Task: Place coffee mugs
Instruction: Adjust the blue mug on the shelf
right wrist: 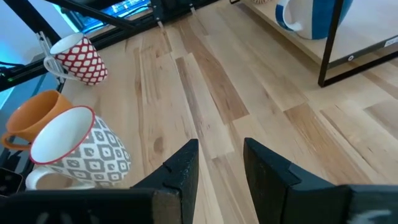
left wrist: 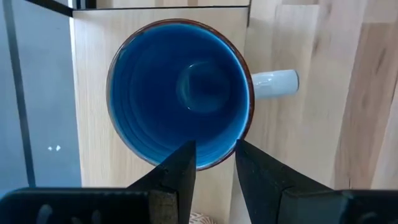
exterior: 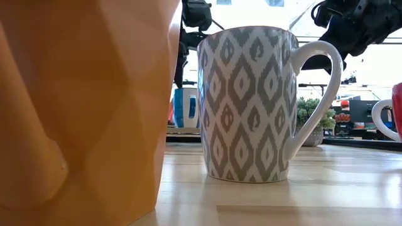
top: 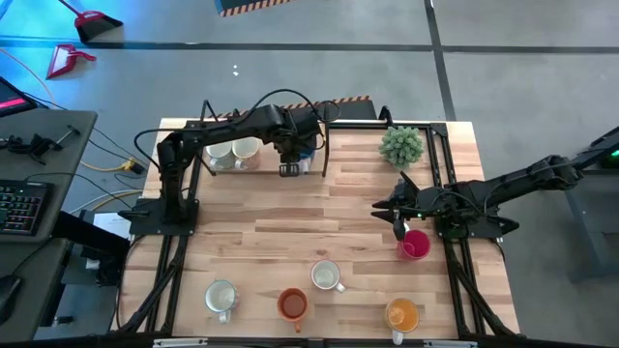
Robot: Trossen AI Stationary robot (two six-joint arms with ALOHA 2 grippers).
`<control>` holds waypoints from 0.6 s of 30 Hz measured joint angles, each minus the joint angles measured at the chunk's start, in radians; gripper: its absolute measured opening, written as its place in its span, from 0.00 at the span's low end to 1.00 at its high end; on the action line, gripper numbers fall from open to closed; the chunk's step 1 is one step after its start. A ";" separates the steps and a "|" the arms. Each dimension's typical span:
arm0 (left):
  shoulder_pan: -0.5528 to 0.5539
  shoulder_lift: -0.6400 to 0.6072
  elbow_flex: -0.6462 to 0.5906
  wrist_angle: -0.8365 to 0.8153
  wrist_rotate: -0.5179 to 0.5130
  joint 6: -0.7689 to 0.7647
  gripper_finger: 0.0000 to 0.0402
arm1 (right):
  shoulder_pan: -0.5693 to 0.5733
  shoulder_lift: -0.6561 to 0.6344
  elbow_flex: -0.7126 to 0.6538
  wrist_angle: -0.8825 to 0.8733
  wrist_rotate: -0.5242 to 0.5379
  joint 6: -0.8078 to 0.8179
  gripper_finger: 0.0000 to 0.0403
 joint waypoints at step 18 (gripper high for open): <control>0.007 0.000 0.000 -0.014 0.050 0.082 0.26 | 0.000 0.000 0.000 -0.019 0.004 0.000 0.27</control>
